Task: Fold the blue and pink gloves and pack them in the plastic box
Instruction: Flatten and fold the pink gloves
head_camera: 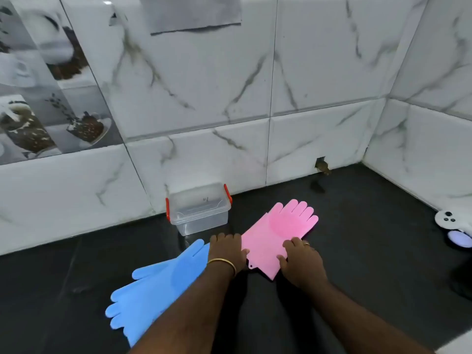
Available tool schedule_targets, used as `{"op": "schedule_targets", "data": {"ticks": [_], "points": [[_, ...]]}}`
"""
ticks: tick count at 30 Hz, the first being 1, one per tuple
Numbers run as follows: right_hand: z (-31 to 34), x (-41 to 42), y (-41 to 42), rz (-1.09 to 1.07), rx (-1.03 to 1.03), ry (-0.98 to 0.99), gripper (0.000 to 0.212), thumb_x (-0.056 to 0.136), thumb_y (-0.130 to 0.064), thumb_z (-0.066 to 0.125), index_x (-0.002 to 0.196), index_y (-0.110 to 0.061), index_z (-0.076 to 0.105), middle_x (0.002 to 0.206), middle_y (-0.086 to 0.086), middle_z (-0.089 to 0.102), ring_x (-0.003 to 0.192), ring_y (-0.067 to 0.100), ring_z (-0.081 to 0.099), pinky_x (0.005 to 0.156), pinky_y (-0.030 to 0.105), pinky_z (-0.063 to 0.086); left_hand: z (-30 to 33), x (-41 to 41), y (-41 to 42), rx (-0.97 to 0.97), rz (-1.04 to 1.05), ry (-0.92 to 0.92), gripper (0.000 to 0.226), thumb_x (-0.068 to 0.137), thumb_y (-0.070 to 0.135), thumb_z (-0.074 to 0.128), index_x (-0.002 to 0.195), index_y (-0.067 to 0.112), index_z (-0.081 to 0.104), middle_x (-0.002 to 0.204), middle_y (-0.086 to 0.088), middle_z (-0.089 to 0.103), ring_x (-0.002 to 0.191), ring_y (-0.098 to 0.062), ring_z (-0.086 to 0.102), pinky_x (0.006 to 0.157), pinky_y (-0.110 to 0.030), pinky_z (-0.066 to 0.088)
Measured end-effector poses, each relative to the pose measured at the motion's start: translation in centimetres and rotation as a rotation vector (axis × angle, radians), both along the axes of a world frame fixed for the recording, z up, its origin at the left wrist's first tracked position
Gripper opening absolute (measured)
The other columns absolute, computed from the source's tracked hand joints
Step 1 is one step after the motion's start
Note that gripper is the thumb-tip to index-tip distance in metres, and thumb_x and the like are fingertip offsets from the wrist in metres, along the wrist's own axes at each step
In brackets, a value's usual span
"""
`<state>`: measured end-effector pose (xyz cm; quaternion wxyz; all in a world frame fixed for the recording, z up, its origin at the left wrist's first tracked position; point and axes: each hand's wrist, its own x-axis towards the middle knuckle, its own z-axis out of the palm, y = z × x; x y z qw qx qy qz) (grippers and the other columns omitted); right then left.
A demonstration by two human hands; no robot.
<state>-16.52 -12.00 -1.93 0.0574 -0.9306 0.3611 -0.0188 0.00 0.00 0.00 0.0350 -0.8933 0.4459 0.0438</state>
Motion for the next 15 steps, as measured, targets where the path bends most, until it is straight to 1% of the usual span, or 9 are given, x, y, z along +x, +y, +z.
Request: {"op": "schedule_targets", "data": {"ticks": [1, 3, 5, 7, 10, 12, 13, 14, 15], "points": [[-0.1, -0.4, -0.9, -0.03, 0.051, -0.057, 0.032, 0.094, -0.047, 0.046, 0.114, -0.024, 0.057, 0.115, -0.002, 0.061, 0.106, 0.019, 0.059, 0.086, 0.035, 0.052, -0.1, -0.3, -0.5, 0.049, 0.011, 0.014, 0.047, 0.093, 0.051, 0.041, 0.124, 0.018, 0.052, 0.127, -0.009, 0.06, 0.119, -0.032, 0.05, 0.101, -0.046, 0.032], [-0.6, -1.1, -2.8, -0.052, 0.181, -0.099, 0.021, 0.092, -0.045, 0.05, 0.089, -0.026, 0.057, 0.094, -0.005, 0.061, 0.089, 0.016, 0.061, 0.076, 0.034, 0.053, -0.7, -0.9, -1.8, 0.097, 0.048, 0.031, 0.047, 0.092, 0.051, 0.044, 0.124, 0.018, 0.054, 0.126, -0.009, 0.061, 0.12, -0.031, 0.049, 0.102, -0.045, 0.03], [-1.2, -1.3, -4.3, -0.023, 0.399, -0.089, 0.021, 0.091, -0.043, 0.056, 0.08, -0.024, 0.058, 0.086, -0.005, 0.063, 0.079, 0.012, 0.06, 0.073, 0.03, 0.052, -0.8, -1.1, -2.8, 0.066, 0.145, 0.086, 0.049, 0.088, 0.051, 0.051, 0.124, 0.019, 0.054, 0.126, -0.008, 0.06, 0.122, -0.03, 0.048, 0.104, -0.044, 0.03], [-1.5, -1.4, -5.2, 0.048, 0.62, -0.073, 0.019, 0.088, -0.039, 0.063, 0.078, -0.024, 0.062, 0.083, -0.007, 0.066, 0.072, 0.007, 0.061, 0.071, 0.024, 0.052, -0.6, -1.2, -3.8, 0.067, 0.238, 0.135, 0.048, 0.084, 0.048, 0.057, 0.123, 0.02, 0.056, 0.125, -0.006, 0.059, 0.122, -0.029, 0.048, 0.102, -0.043, 0.034], [-1.3, -1.8, -5.7, 0.125, 0.899, -0.023, 0.016, 0.086, -0.035, 0.068, 0.077, -0.023, 0.063, 0.078, -0.008, 0.069, 0.057, 0.005, 0.062, 0.055, 0.017, 0.049, 0.1, -1.3, -5.1, 0.029, 0.358, 0.218, 0.039, 0.08, 0.03, 0.056, 0.119, 0.022, 0.06, 0.125, -0.005, 0.059, 0.12, -0.028, 0.05, 0.099, -0.041, 0.038], [-1.2, -1.1, -4.9, 0.193, 1.074, 0.036, 0.016, 0.087, -0.034, 0.068, 0.078, -0.022, 0.063, 0.085, -0.005, 0.072, 0.06, 0.008, 0.065, 0.052, 0.018, 0.049, 1.0, -1.0, -5.2, -0.098, 0.418, 0.372, 0.036, 0.081, 0.023, 0.053, 0.116, 0.017, 0.058, 0.124, -0.008, 0.06, 0.115, -0.028, 0.054, 0.094, -0.035, 0.042], [-0.7, -0.5, -4.4, 0.216, 1.176, 0.068, 0.014, 0.088, -0.033, 0.067, 0.081, -0.021, 0.064, 0.09, -0.004, 0.073, 0.062, 0.008, 0.067, 0.053, 0.018, 0.05, 1.3, -0.6, -5.3, -0.189, 0.449, 0.477, 0.032, 0.083, 0.02, 0.052, 0.114, 0.013, 0.057, 0.123, -0.011, 0.06, 0.109, -0.028, 0.057, 0.088, -0.031, 0.043], [-0.4, -0.3, -4.0, 0.239, 1.256, 0.103, 0.01, 0.09, -0.031, 0.067, 0.087, -0.021, 0.066, 0.095, -0.001, 0.073, 0.065, 0.007, 0.068, 0.055, 0.018, 0.051, 1.8, -0.6, -5.7, -0.303, 0.485, 0.579, 0.029, 0.085, 0.017, 0.051, 0.113, 0.012, 0.055, 0.121, -0.013, 0.06, 0.101, -0.027, 0.057, 0.081, -0.028, 0.043], [-0.1, -0.5, -5.0, 0.307, 1.319, 0.133, 0.01, 0.091, -0.028, 0.066, 0.098, -0.021, 0.067, 0.101, 0.001, 0.072, 0.068, 0.006, 0.069, 0.057, 0.017, 0.053, 2.8, -1.7, -7.0, -0.431, 0.539, 0.62, 0.029, 0.086, 0.014, 0.05, 0.115, 0.012, 0.052, 0.118, -0.012, 0.06, 0.094, -0.024, 0.055, 0.078, -0.027, 0.043]]}}
